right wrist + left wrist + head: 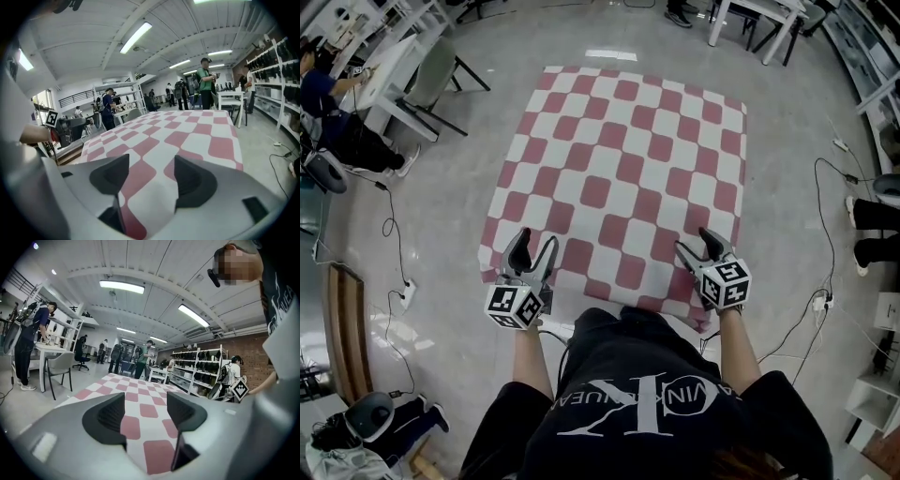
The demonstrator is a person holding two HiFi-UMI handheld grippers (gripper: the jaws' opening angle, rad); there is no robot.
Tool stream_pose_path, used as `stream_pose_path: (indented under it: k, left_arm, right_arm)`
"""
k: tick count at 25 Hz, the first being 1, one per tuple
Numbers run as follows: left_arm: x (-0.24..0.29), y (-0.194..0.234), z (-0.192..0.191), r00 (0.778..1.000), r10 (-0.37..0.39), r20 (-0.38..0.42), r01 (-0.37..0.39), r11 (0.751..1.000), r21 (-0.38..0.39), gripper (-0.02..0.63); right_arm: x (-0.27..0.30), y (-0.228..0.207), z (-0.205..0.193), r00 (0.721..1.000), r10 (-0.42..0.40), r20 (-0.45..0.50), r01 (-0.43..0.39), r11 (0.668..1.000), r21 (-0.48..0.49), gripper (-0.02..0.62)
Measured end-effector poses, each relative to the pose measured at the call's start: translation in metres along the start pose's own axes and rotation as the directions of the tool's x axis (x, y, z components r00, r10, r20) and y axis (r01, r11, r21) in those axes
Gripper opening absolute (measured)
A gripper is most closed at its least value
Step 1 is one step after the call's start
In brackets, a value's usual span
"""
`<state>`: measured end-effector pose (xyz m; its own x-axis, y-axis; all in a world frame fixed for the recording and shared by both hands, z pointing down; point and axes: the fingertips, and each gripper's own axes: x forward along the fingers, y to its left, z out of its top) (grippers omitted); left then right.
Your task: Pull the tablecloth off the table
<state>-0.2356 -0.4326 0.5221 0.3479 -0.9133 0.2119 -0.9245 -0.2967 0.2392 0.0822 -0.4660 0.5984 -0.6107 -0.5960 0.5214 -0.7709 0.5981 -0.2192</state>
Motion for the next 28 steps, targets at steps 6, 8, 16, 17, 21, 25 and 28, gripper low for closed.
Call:
stream_pose_path:
  k: [6, 8, 16, 17, 21, 25, 28]
  left_arm:
    - [0.031, -0.004, -0.011, 0.998, -0.035, -0.054, 0.034, 0.999, -0.011, 0.273]
    - [0.039, -0.005, -0.017, 0.995, -0.059, -0.083, 0.059, 0.998, -0.006, 0.278]
    - [0.067, 0.02, -0.014, 0.986, -0.105, -0.132, 0.107, 0.994, 0.007, 0.285]
    - [0.07, 0.024, -0.014, 0.985, -0.107, -0.137, 0.109, 0.994, 0.008, 0.285]
    - [0.081, 0.039, -0.013, 0.981, -0.112, -0.158, 0.115, 0.993, 0.009, 0.288]
    - [0.09, 0.063, -0.019, 0.976, -0.08, -0.205, 0.084, 0.996, 0.008, 0.302]
    - [0.093, 0.081, -0.022, 0.973, -0.061, -0.225, 0.06, 0.998, -0.011, 0.321]
  right_arm:
    - [0.008, -0.034, -0.004, 0.994, -0.09, -0.065, 0.092, 0.995, 0.028, 0.278]
    - [0.009, -0.051, -0.004, 0.988, -0.137, -0.077, 0.142, 0.988, 0.058, 0.282]
    - [0.029, -0.115, 0.013, 0.941, -0.324, -0.1, 0.335, 0.933, 0.133, 0.299]
    - [0.031, -0.122, 0.013, 0.931, -0.348, -0.115, 0.361, 0.922, 0.138, 0.303]
    - [0.036, -0.148, 0.009, 0.892, -0.42, -0.167, 0.447, 0.874, 0.189, 0.313]
    - [0.044, -0.152, -0.001, 0.879, -0.414, -0.235, 0.466, 0.85, 0.246, 0.314]
    - [0.049, -0.146, 0.001, 0.877, -0.406, -0.258, 0.464, 0.855, 0.232, 0.314]
